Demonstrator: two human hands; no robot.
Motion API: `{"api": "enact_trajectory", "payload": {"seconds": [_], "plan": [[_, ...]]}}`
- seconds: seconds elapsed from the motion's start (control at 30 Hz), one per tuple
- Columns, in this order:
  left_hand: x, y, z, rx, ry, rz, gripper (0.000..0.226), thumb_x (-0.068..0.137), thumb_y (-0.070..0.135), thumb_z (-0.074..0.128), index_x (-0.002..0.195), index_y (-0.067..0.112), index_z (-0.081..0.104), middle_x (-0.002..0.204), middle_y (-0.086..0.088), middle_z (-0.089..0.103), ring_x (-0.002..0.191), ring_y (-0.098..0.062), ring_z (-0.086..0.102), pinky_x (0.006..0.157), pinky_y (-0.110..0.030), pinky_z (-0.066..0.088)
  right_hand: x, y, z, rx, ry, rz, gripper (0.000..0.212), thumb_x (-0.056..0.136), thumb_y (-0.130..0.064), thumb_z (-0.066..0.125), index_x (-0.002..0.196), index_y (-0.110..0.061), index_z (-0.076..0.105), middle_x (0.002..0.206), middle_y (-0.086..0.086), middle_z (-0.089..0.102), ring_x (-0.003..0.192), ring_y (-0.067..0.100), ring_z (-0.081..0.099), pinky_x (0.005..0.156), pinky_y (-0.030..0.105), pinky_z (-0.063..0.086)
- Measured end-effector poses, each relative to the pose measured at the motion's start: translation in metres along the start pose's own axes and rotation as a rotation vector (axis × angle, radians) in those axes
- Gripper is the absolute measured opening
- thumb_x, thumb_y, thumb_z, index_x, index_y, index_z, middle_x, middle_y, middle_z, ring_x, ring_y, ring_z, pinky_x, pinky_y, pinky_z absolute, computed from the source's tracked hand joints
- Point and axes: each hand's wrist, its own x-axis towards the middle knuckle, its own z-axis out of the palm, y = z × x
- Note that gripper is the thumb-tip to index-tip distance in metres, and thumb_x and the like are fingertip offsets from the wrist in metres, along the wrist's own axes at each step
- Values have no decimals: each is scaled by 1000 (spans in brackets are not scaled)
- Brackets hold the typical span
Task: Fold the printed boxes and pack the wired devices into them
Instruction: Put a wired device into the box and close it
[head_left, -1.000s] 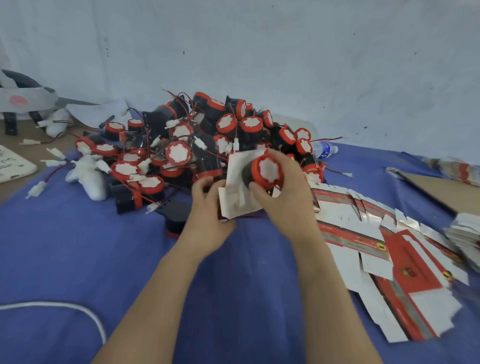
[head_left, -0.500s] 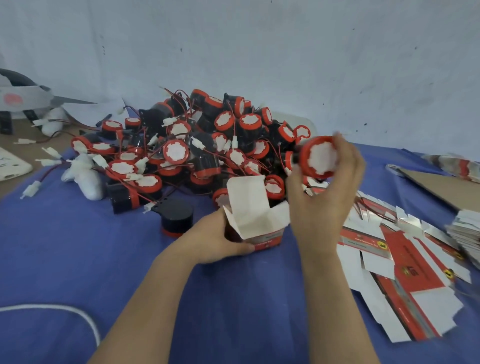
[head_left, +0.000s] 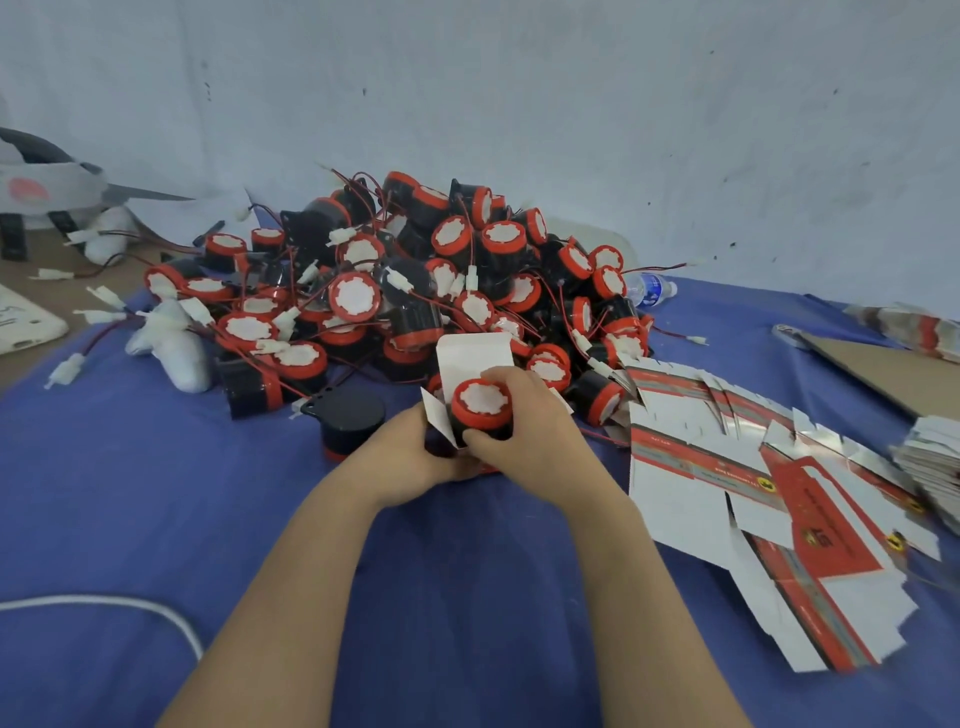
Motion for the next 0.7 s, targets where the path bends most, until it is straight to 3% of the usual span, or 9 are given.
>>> {"api": "enact_trajectory", "payload": {"seconds": [0.13,0.23,0.37,0.43,0.5,0.57,0.63,0.7], "plan": [[0,0,1,27,25,-16,47,81,16,76,124,26,60,113,14,68,103,-2,63,87,-17,50,0,1,4,-42,-15,16,52,91,-37,61,136,-16,46,132,0,51,120,16,44,89,16,31],[2,-1,4,21,50,-46,48,81,18,76,125,24,59,112,13,68,103,-4,63,85,-17,49,0,-1,8,-237,132,19,37,98,-33,47,131,-17,55,131,2,53,121,21,41,97,27,31],[5,1,9,-32,66,-91,37,89,13,63,121,33,59,112,17,66,103,-1,60,82,-15,47,3,-5,9,-283,190,140,26,98,-28,48,118,-14,59,114,4,59,95,17,48,75,28,38],[8,5,14,-127,131,-154,28,93,18,54,112,37,62,108,21,66,98,4,60,77,-13,45,4,-7,10,-353,158,157,22,99,-24,46,113,-13,59,107,6,63,91,19,54,71,30,42],[11,8,23,-193,260,-205,23,93,25,55,111,35,65,108,16,69,100,0,62,79,-18,48,6,-8,11,-454,98,155,21,98,-14,44,113,-12,58,107,8,64,94,23,57,68,30,41],[15,6,33,-97,390,-213,30,93,29,56,122,26,62,117,5,67,114,-16,58,92,-35,50,7,-9,13,-496,22,150,25,94,-6,42,113,-12,58,112,11,61,94,24,53,69,29,39],[12,6,41,-7,483,-222,39,91,32,60,128,21,56,121,-1,64,120,-24,52,97,-44,48,5,-9,9,-466,-3,114,31,93,-4,41,114,-12,62,122,9,54,104,24,48,82,30,43],[10,6,44,11,523,-230,46,88,32,64,130,19,50,124,-2,62,122,-27,49,98,-45,46,3,-6,-5,-328,129,156,35,92,-3,44,116,-14,67,128,7,51,114,26,48,93,34,45]]}}
